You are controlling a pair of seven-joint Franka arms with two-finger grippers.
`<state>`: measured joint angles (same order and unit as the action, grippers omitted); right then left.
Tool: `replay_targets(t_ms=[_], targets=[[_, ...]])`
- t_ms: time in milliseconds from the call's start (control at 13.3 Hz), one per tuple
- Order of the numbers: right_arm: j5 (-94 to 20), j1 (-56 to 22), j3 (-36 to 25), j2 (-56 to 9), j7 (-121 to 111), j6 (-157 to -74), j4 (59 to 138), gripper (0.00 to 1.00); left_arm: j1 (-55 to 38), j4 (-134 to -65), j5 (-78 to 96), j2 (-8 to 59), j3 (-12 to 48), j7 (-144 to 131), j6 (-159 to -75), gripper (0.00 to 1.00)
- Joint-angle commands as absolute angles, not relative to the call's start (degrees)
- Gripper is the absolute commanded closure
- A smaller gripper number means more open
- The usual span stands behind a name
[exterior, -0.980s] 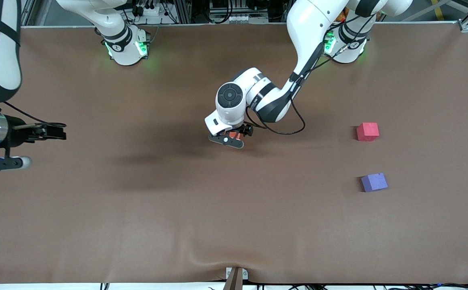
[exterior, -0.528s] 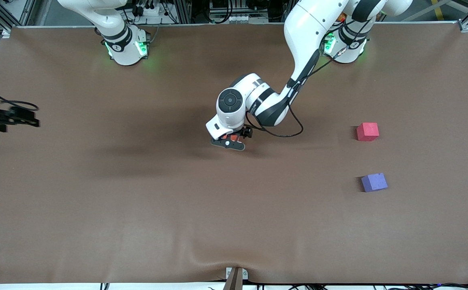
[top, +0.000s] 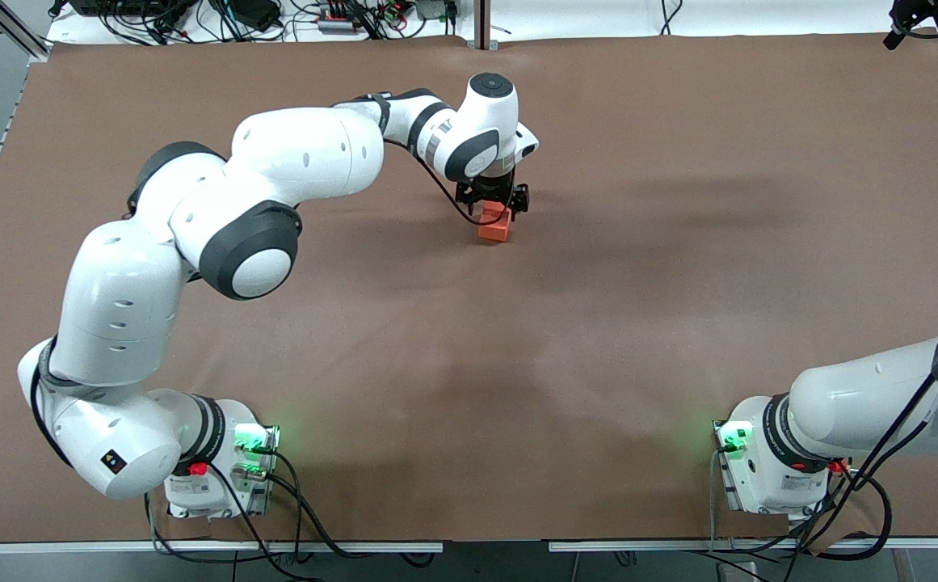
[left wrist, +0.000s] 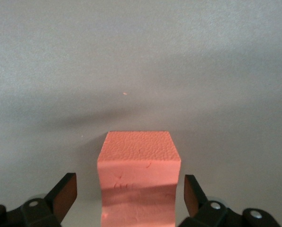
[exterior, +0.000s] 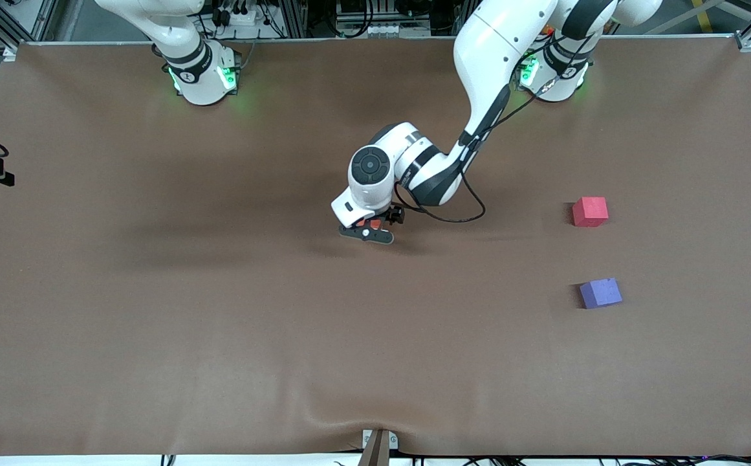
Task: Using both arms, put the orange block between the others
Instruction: 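Carry the orange cube with the left gripper toward the pink cube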
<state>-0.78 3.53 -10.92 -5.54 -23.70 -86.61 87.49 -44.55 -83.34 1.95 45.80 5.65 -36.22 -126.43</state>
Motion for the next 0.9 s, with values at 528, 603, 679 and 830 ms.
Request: replay_targets(t_ms=[528, 603, 679, 830], targets=[[-1.49, 2.11, -9.67, -2.99, -12.75, -87.63, 88.86, 0.00, -45.70, -82.62, 2.64, 46.14, 5.36, -39.38, -127.27, 0.27], [-1.41, 1.85, -9.75, -2.99, -11.79, -87.71, 88.77, 0.00, -45.70, -82.44, 2.64, 46.49, 5.36, -39.38, -127.27, 0.37], [-1.49, 1.76, -9.67, -3.08, -11.17, -87.80, 88.42, 0.00, -45.79, -82.44, 2.64, 46.67, 5.36, -39.46, -127.27, 0.45], [-1.49, 1.76, -9.67, -3.16, -11.16, -87.28, 87.98, 0.00, -45.70, -82.53, 2.64, 45.88, 5.36, -39.46, -127.00, 0.71]])
